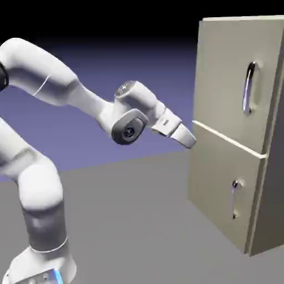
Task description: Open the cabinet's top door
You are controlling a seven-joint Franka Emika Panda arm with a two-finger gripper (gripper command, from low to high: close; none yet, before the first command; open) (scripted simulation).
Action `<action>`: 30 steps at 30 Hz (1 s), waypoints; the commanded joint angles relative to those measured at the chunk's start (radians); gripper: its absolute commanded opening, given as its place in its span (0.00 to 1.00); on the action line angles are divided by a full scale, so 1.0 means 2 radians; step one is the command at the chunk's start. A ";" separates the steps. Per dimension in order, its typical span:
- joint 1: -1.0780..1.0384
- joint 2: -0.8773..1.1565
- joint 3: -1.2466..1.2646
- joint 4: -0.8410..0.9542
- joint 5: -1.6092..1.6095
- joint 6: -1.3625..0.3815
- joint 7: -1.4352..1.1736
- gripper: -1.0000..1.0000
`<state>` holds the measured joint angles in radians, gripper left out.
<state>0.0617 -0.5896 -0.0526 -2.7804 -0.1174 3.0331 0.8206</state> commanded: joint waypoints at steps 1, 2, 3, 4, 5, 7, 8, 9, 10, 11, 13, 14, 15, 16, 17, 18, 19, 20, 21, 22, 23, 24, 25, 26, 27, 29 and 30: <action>0.009 -0.004 -0.010 0.005 -0.022 -0.001 0.015 0.50; 0.018 -0.007 -0.020 0.011 -0.044 -0.001 0.030 0.50; 0.028 -0.011 -0.029 0.016 -0.065 -0.002 0.044 0.50; 0.037 -0.015 -0.039 0.022 -0.087 -0.003 0.059 0.50; 0.046 -0.018 -0.049 0.027 -0.109 -0.004 0.074 0.50; 0.065 -0.025 -0.068 0.038 -0.152 -0.005 0.103 0.50; 0.074 -0.029 -0.078 0.044 -0.174 -0.006 0.118 0.50; 0.083 -0.033 -0.088 0.049 -0.196 -0.006 0.133 0.50; 0.092 -0.036 -0.097 0.055 -0.218 -0.007 0.147 0.50; 0.101 -0.040 -0.107 0.060 -0.239 -0.008 0.162 0.50; 0.120 -0.047 -0.127 0.071 -0.283 -0.009 0.192 0.50; 0.129 -0.051 -0.136 0.077 -0.305 -0.010 0.206 0.50; 0.138 -0.055 -0.146 0.082 -0.326 -0.011 0.221 0.50; 0.147 -0.058 -0.156 0.088 -0.348 -0.011 0.236 0.50; 0.157 -0.062 -0.166 0.093 -0.370 -0.012 0.251 0.50; 0.166 -0.065 -0.175 0.099 -0.392 -0.013 0.265 0.50; 0.175 -0.069 -0.185 0.104 -0.413 -0.014 0.280 0.50; 0.184 -0.073 -0.195 0.110 -0.435 -0.014 0.295 0.50; 0.194 -0.076 -0.205 0.115 -0.457 -0.015 0.310 0.50; 0.203 -0.080 -0.214 0.121 -0.479 -0.016 0.324 0.50; 0.212 -0.084 -0.224 0.126 -0.500 -0.016 0.339 0.50; 0.221 -0.087 -0.234 0.132 -0.522 -0.017 0.354 0.50; 0.230 -0.091 -0.244 0.137 -0.544 -0.018 0.369 0.50; 0.240 -0.095 -0.253 0.143 -0.565 -0.019 0.383 0.50; 0.249 -0.098 -0.263 0.148 -0.587 -0.019 0.398 0.50; 0.267 -0.105 -0.283 0.159 -0.631 -0.021 0.428 0.50; 0.276 -0.109 -0.292 0.165 -0.652 -0.021 0.442 0.50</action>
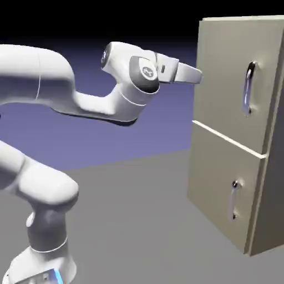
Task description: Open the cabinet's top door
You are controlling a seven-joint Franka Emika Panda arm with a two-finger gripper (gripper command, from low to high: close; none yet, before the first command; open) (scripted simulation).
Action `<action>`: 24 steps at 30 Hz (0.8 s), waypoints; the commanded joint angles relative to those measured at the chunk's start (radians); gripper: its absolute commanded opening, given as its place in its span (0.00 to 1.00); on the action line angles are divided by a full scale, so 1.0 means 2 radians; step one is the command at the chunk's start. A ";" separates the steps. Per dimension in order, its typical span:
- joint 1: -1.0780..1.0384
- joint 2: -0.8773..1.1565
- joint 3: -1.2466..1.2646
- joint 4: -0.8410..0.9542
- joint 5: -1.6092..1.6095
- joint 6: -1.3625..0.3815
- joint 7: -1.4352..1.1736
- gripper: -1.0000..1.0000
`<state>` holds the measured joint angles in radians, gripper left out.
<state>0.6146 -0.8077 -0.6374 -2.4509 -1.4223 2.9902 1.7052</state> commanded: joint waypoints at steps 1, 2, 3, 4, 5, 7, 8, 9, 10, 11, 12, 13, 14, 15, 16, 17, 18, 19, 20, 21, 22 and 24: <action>0.009 -0.004 -0.010 0.005 -0.022 -0.001 0.015 0.50; 0.018 -0.007 -0.020 0.011 -0.044 -0.001 0.030 0.50; 0.028 -0.011 -0.029 0.016 -0.065 -0.002 0.044 0.50; 0.037 -0.015 -0.039 0.022 -0.087 -0.003 0.059 0.50; 0.046 -0.018 -0.049 0.027 -0.109 -0.004 0.074 0.50; 0.065 -0.025 -0.068 0.038 -0.152 -0.005 0.103 0.50; 0.074 -0.029 -0.078 0.044 -0.174 -0.006 0.118 0.50; 0.083 -0.033 -0.088 0.049 -0.196 -0.006 0.133 0.50; 0.092 -0.036 -0.097 0.055 -0.218 -0.007 0.147 0.50; 0.101 -0.040 -0.107 0.060 -0.239 -0.008 0.162 0.50; 0.111 -0.044 -0.117 0.066 -0.261 -0.009 0.177 0.50; 0.120 -0.047 -0.127 0.071 -0.283 -0.009 0.192 0.50; 0.129 -0.051 -0.136 0.077 -0.305 -0.010 0.206 0.50; 0.138 -0.055 -0.146 0.082 -0.326 -0.011 0.221 0.50; 0.147 -0.058 -0.156 0.088 -0.348 -0.011 0.236 0.50; 0.157 -0.062 -0.166 0.093 -0.370 -0.012 0.251 0.50; 0.166 -0.065 -0.175 0.099 -0.392 -0.013 0.265 0.50; 0.175 -0.069 -0.185 0.104 -0.413 -0.014 0.280 0.50; 0.184 -0.073 -0.195 0.110 -0.435 -0.014 0.295 0.50; 0.194 -0.076 -0.205 0.115 -0.457 -0.015 0.310 0.50; 0.203 -0.080 -0.214 0.121 -0.479 -0.016 0.324 0.50; 0.221 -0.087 -0.234 0.132 -0.522 -0.017 0.354 0.50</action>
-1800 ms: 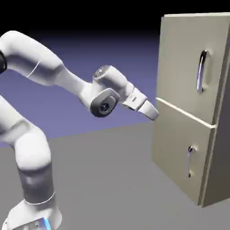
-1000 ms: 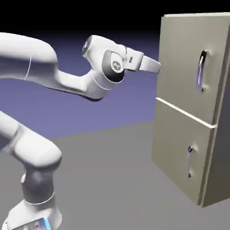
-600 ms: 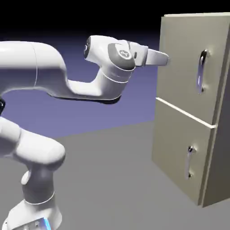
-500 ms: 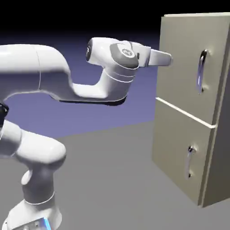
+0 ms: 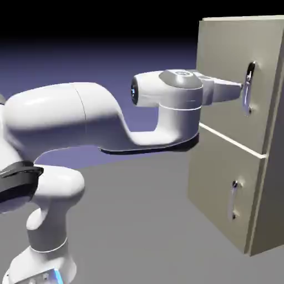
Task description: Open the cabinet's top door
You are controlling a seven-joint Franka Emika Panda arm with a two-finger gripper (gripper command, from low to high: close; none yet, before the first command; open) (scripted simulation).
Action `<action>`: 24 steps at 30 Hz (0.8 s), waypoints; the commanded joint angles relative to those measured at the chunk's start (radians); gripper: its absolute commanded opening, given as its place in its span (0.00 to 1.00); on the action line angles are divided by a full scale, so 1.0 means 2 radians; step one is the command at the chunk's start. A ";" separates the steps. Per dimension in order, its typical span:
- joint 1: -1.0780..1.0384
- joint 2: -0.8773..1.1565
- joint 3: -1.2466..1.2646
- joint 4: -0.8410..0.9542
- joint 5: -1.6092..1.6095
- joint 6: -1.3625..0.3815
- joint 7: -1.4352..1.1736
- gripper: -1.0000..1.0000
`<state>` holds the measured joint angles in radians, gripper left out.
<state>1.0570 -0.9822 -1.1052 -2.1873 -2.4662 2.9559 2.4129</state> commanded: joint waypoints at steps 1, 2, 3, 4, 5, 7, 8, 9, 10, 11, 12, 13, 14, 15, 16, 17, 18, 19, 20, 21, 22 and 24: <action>0.009 -0.004 -0.010 0.006 -0.022 -0.001 0.015 0.50; 0.009 -0.004 -0.010 0.006 -0.022 -0.001 0.015 0.50; 0.009 -0.004 -0.010 0.006 -0.022 -0.001 0.015 0.50; 0.028 0.000 -0.021 0.020 -0.024 -0.003 0.014 0.50; 0.045 0.003 -0.030 0.032 -0.026 -0.005 0.013 0.50; 0.081 0.009 -0.051 0.059 -0.029 -0.009 0.012 0.50; 0.101 0.012 -0.062 0.073 -0.031 -0.011 0.011 0.50; 0.101 0.012 -0.062 0.074 -0.031 -0.011 0.011 0.50; 0.101 0.012 -0.062 0.074 -0.031 -0.011 0.011 0.00; 0.101 0.012 -0.062 0.074 -0.031 -0.011 0.011 0.00; 0.084 0.012 -0.049 0.056 -0.029 -0.027 0.016 0.00; 0.066 0.012 -0.034 0.037 -0.026 -0.043 0.020 0.00; 0.048 0.012 -0.020 0.019 -0.022 -0.059 0.024 0.00; 0.029 0.012 -0.004 0.001 -0.017 -0.075 0.027 0.00; 0.011 0.012 0.011 -0.017 -0.012 -0.091 0.030 0.00; -0.007 0.011 0.028 -0.035 -0.004 -0.108 0.033 0.00; -0.025 0.010 0.045 -0.053 0.004 -0.125 0.035 0.00; -0.043 0.008 0.062 -0.071 0.013 -0.143 0.036 0.00; -0.060 0.006 0.081 -0.089 0.023 -0.161 0.037 0.00; -0.077 0.004 0.099 -0.106 0.034 -0.179 0.038 0.00; -0.092 0.000 0.117 -0.122 0.046 -0.198 0.038 0.00; -0.123 -0.002 0.153 -0.149 0.067 -0.227 0.044 0.00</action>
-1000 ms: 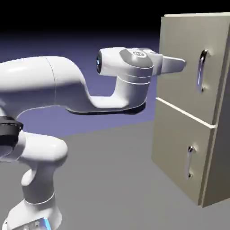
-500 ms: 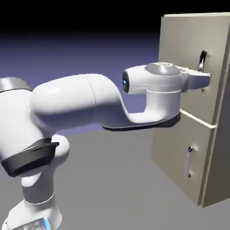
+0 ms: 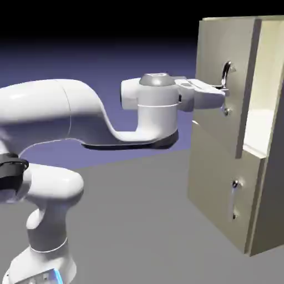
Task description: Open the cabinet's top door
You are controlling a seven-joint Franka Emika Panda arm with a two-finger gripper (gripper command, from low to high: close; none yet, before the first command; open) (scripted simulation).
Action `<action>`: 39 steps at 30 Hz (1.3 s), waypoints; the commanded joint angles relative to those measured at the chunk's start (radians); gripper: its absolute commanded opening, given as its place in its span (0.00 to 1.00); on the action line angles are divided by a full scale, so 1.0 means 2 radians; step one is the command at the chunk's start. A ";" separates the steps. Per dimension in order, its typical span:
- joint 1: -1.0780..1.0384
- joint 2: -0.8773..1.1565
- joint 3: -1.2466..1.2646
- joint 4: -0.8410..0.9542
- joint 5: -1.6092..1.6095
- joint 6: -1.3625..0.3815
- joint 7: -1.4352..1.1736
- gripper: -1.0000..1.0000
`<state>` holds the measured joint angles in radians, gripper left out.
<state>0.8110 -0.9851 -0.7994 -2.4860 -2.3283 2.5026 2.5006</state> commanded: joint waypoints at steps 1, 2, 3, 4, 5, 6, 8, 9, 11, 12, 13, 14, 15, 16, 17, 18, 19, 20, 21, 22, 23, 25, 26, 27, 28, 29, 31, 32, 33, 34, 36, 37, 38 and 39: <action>-0.018 0.006 0.016 -0.006 0.001 -0.003 0.012 0.00; -0.036 0.017 0.030 -0.008 0.000 0.001 0.028 0.00; -0.054 0.029 0.042 -0.006 -0.005 0.011 0.047 0.00; -0.073 0.043 0.053 -0.002 -0.011 0.024 0.067 0.00; -0.091 0.058 0.064 0.004 -0.018 0.039 0.088 0.00; -0.109 0.072 0.074 0.010 -0.026 0.055 0.109 0.00; -0.145 0.100 0.094 0.022 -0.039 0.088 0.148 0.00; -0.163 0.112 0.105 0.028 -0.044 0.103 0.165 0.00; -0.199 0.130 0.130 0.032 -0.046 0.125 0.191 0.00; -0.218 0.134 0.144 0.031 -0.042 0.130 0.198 0.00; -0.236 0.134 0.161 0.026 -0.034 0.130 0.200 0.00; -0.254 0.131 0.179 0.019 -0.022 0.127 0.199 0.00; -0.272 0.128 0.197 0.012 -0.011 0.124 0.198 0.00; -0.290 0.126 0.215 0.006 0.000 0.123 0.198 0.00; -0.308 0.123 0.232 0.000 0.011 0.123 0.198 0.00; -0.326 0.120 0.249 -0.005 0.022 0.123 0.199 0.00; -0.344 0.117 0.267 -0.010 0.033 0.123 0.199 0.00; -0.363 0.114 0.284 -0.015 0.044 0.124 0.198 0.00; -0.381 0.110 0.302 -0.020 0.057 0.124 0.198 0.00; -0.399 0.105 0.319 -0.025 0.069 0.126 0.197 0.00; -0.417 0.101 0.337 -0.029 0.081 0.128 0.197 0.00; -0.453 0.092 0.370 -0.036 0.102 0.135 0.197 0.00; -0.471 0.087 0.386 -0.039 0.113 0.139 0.198 0.00; -0.489 0.082 0.402 -0.042 0.123 0.144 0.198 0.00; -0.508 0.077 0.418 -0.044 0.134 0.149 0.198 0.00; -0.526 0.071 0.433 -0.047 0.145 0.155 0.198 0.00; -0.562 0.059 0.463 -0.052 0.167 0.169 0.198 0.00; -0.580 0.052 0.477 -0.054 0.178 0.176 0.198 0.00; -0.598 0.045 0.491 -0.056 0.188 0.184 0.198 0.00; -0.616 0.038 0.505 -0.057 0.198 0.193 0.199 0.00; -0.653 0.024 0.531 -0.059 0.215 0.212 0.202 0.00; -0.671 0.016 0.543 -0.060 0.225 0.223 0.202 0.00; -0.689 0.007 0.555 -0.062 0.236 0.234 0.201 0.00; -0.707 -0.002 0.566 -0.063 0.249 0.247 0.198 0.00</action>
<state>-0.6023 -0.9890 0.3331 -2.6148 -1.8357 2.9965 2.8956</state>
